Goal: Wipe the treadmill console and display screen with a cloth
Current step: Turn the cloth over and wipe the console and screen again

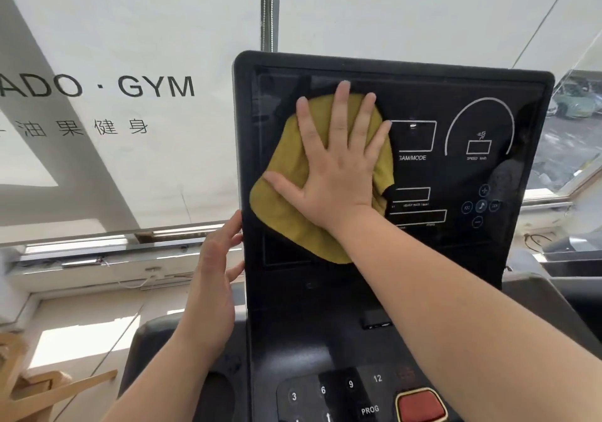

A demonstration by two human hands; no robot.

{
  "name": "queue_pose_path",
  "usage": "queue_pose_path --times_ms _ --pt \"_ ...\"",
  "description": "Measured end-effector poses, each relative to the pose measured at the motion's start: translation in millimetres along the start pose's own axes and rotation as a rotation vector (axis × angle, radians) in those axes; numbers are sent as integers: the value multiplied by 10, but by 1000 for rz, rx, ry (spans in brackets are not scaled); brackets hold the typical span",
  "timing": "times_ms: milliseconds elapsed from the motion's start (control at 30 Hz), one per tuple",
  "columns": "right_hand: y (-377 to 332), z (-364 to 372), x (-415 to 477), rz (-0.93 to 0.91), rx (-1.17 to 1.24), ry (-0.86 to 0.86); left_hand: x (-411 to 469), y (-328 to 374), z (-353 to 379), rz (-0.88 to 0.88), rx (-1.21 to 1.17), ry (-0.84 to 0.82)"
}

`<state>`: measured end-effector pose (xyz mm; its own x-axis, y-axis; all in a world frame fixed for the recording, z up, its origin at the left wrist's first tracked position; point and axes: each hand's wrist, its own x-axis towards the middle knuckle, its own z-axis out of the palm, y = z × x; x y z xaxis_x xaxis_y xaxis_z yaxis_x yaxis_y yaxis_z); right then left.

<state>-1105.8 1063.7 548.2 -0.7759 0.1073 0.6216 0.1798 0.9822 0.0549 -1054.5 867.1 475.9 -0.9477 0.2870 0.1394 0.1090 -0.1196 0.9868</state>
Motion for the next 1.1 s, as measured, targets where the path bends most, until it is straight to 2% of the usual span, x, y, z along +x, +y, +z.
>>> queue_pose_path --times_ms 100,167,233,333,400,567,633,700,800,933,1000,1100 --pt "-52 173 -438 -224 -22 -26 9 -30 16 38 44 47" --pt "60 298 -733 -327 -39 -31 -1 -76 37 96 166 70" --pt "275 394 -942 -401 -62 -28 -15 -124 59 140 283 75" --pt "719 411 -968 -423 -85 -6 -11 -139 21 158 322 72" --pt "996 340 -814 -298 -100 -1 -19 -141 -35 167 350 38" --pt "1070 -4 -55 341 87 -3 -76 -156 -67 126 379 -9" --pt "811 -103 250 413 125 22 -70 -157 -63 111 376 3" --pt "482 -154 407 330 100 37 -62 -145 -45 121 372 15" --pt "76 -106 290 12 13 40 -60 -126 -13 152 341 48" --pt "218 105 -192 -411 -45 38 -59 -130 27 159 347 98" --pt "553 208 -388 -452 -68 29 -62 -133 54 164 392 113" --pt "1119 242 -566 -291 -102 -11 -78 -81 114 176 489 123"
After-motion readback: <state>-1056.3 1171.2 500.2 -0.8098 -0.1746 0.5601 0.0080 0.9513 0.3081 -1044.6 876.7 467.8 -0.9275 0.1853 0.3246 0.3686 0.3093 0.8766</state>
